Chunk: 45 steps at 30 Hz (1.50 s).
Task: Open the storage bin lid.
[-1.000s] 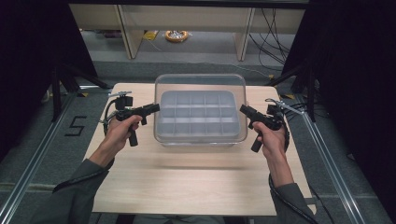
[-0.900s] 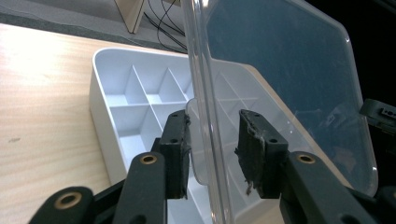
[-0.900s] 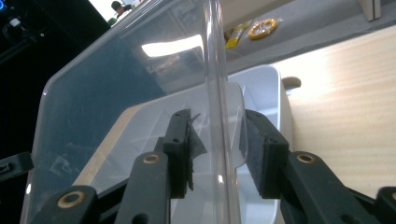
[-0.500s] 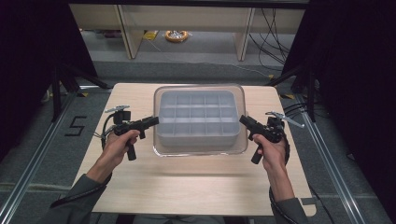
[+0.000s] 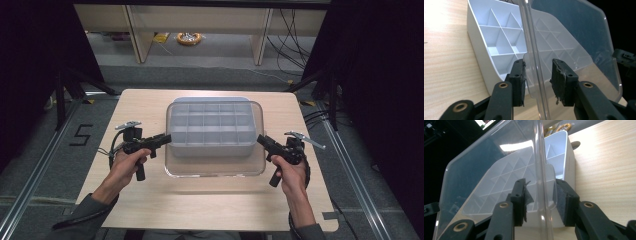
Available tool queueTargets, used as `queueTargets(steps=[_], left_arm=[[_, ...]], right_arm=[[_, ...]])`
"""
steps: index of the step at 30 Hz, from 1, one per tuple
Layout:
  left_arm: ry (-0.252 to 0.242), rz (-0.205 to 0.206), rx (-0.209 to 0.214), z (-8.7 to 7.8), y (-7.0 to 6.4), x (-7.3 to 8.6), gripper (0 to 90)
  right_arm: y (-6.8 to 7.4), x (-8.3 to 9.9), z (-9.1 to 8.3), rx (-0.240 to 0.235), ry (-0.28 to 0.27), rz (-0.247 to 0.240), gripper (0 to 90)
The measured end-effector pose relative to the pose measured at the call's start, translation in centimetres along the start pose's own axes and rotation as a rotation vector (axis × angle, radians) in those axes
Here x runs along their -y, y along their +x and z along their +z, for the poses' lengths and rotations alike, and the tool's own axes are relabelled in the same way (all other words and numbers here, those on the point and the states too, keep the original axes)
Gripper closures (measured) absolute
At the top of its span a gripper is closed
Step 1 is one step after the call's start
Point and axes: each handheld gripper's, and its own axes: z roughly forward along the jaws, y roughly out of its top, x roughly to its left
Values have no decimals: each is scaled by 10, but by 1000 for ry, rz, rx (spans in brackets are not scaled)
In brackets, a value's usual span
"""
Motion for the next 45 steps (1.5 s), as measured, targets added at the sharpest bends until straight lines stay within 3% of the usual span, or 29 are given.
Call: queueTargets(steps=[1, 5, 7, 10, 12, 22, 34, 38, 39, 41, 45], left_arm=[[3, -3, 1, -1, 1, 2, 627], [16, -18, -3, -3, 2, 10, 623], [22, -25, 2, -6, 3, 14, 624], [27, -21, 0, -9, 3, 18, 623], [36, -13, -5, -11, 3, 22, 623], [58, -33, 13, -22, 5, 40, 625], [69, -14, 5, -33, 5, 59, 625], [82, -12, 10, -35, 5, 63, 624], [92, -9, 23, -35, 5, 65, 624], [91, -12, 23, -35, 3, 68, 623], [101, -8, 23, -35, 1, 72, 624]], right_arm=[[2, 1, -3, 7, 15, 23, 636], [3, 5, -6, 11, 19, -24, 630], [3, 8, -7, -9, 23, -11, 630], [6, 13, -11, 0, 36, 10, 627], [6, 15, -13, -3, 40, -13, 625], [10, 31, -24, -19, 54, 6, 620], [13, 50, -33, -34, 74, 3, 610], [15, 56, -39, -6, 79, -5, 610], [14, 60, -42, -32, 78, 14, 610], [13, 63, -44, -12, 78, 5, 609], [9, 69, -49, -26, 86, 19, 609]])
